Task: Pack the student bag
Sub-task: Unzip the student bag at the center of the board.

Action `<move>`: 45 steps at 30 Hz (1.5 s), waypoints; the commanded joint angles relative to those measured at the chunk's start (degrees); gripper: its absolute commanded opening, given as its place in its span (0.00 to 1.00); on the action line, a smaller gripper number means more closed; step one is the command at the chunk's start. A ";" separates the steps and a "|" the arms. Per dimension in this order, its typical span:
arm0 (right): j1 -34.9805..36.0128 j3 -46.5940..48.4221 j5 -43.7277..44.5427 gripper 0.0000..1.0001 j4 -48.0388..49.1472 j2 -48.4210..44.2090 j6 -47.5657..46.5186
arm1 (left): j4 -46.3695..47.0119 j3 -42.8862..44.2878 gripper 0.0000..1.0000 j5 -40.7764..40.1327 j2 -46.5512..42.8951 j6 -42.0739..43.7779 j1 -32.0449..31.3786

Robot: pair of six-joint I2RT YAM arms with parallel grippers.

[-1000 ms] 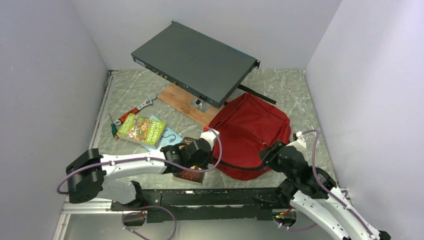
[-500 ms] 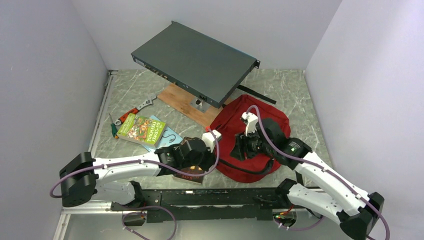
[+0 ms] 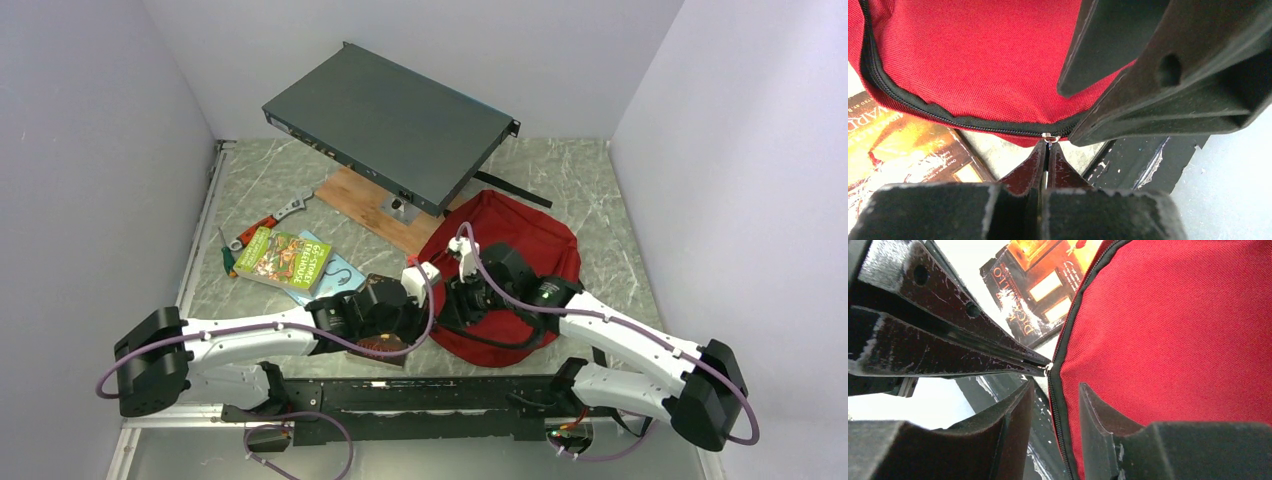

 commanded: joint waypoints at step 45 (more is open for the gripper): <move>4.41 -18.66 3.62 0.00 12.99 -33.62 12.17 | 8.75 3.86 0.00 -19.37 10.24 -8.72 17.00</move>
